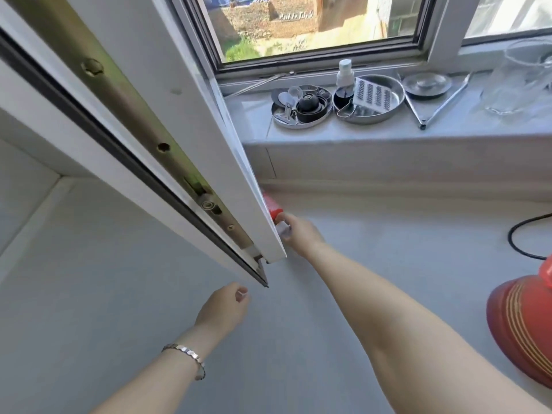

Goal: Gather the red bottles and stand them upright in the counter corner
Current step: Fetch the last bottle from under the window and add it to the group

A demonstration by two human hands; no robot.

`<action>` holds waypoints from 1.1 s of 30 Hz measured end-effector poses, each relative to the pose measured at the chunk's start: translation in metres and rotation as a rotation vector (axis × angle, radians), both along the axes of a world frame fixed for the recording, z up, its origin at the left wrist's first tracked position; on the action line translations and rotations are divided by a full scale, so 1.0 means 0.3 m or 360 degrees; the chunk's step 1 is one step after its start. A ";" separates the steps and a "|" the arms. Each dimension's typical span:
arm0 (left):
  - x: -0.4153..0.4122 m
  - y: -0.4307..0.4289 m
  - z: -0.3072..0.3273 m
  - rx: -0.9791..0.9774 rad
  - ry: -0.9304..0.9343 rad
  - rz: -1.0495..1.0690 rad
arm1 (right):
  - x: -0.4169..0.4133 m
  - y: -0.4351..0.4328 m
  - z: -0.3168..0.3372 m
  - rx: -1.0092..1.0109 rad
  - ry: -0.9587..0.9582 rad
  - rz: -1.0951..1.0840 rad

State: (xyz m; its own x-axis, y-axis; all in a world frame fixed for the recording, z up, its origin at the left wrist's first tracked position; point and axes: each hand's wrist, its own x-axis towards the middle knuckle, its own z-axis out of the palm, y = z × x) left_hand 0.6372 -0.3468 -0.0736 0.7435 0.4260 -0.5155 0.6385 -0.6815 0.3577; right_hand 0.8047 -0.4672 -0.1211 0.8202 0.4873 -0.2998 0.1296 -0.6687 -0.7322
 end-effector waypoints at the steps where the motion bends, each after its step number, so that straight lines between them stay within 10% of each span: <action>1: 0.003 0.001 -0.003 -0.0009 -0.0004 0.0010 | -0.002 0.006 0.002 0.0038 -0.0011 0.0013; 7: -0.009 0.009 -0.012 -0.0025 -0.0003 -0.0039 | -0.072 -0.095 -0.011 0.0149 0.0052 0.0016; 19: -0.107 0.046 -0.010 -0.0037 0.0079 -0.0128 | -0.205 -0.123 0.046 -0.0680 -0.0703 0.0279; 27: -0.172 0.083 -0.015 -0.0018 0.0040 -0.0083 | -0.147 -0.262 0.006 -0.0156 -0.0304 -0.1062; 33: -0.169 0.035 -0.023 -0.0089 -0.0007 -0.0121 | -0.143 -0.401 -0.002 -0.0305 -0.0233 -0.0850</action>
State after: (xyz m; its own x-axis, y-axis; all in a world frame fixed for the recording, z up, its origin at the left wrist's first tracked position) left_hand 0.5866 -0.3364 -0.0805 0.7750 0.3390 -0.5334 0.5840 -0.7068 0.3992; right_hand 0.7617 -0.5874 -0.1217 0.9767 -0.0571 -0.2069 -0.1713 -0.7878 -0.5916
